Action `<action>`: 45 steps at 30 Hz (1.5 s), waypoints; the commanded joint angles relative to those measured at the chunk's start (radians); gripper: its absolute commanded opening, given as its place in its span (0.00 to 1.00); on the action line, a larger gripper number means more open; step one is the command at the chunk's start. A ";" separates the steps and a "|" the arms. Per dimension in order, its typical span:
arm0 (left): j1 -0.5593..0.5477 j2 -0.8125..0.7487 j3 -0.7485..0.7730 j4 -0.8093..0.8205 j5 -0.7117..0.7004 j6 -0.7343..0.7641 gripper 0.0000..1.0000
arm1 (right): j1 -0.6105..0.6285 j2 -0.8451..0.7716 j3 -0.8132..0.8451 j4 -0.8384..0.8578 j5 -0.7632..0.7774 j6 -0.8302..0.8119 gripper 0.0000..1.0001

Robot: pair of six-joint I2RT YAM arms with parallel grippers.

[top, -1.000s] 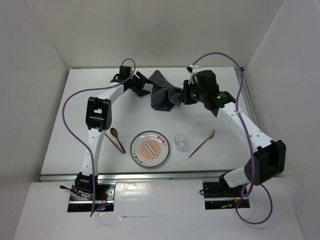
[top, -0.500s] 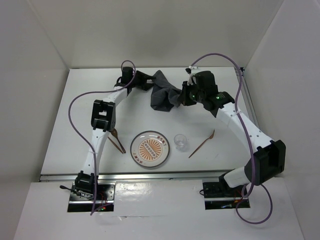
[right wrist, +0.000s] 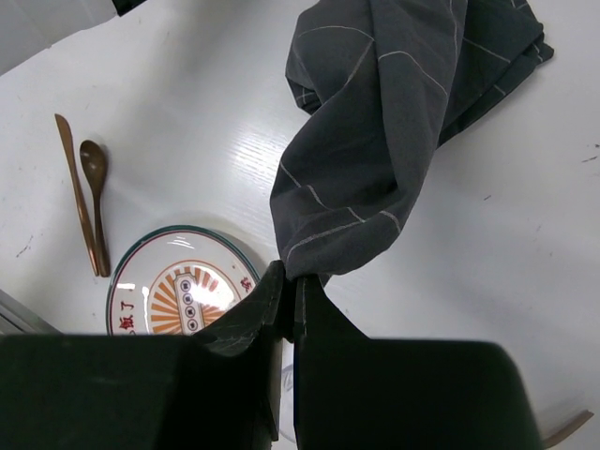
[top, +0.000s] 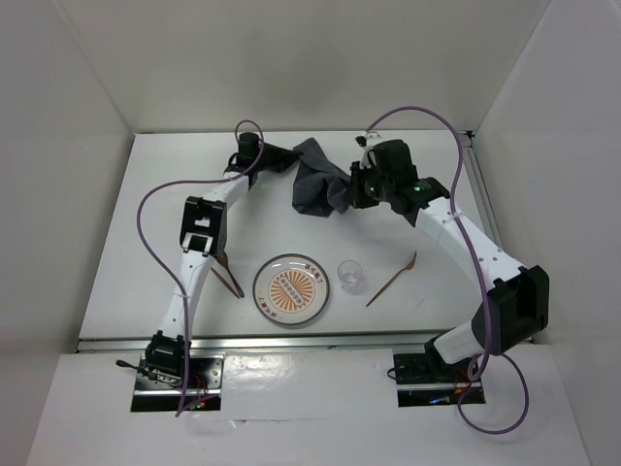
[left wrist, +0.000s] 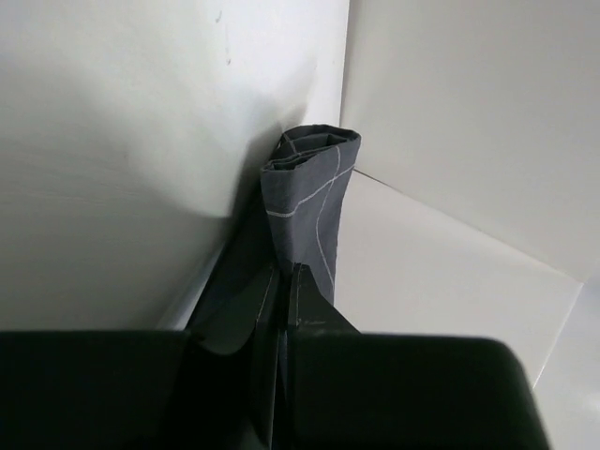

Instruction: Set the dinner table for one person

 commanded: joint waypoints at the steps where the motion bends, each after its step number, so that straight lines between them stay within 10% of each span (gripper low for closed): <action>1: 0.005 -0.036 -0.061 0.060 0.007 -0.019 0.00 | 0.011 -0.002 0.028 -0.016 0.020 0.006 0.00; 24: 0.268 -0.999 -0.406 -0.527 0.126 0.593 0.00 | 0.002 -0.154 0.189 -0.042 0.296 0.001 0.00; 45: 0.270 -0.635 0.016 -0.329 0.283 0.432 0.00 | -0.205 0.291 0.592 0.381 0.315 -0.115 0.00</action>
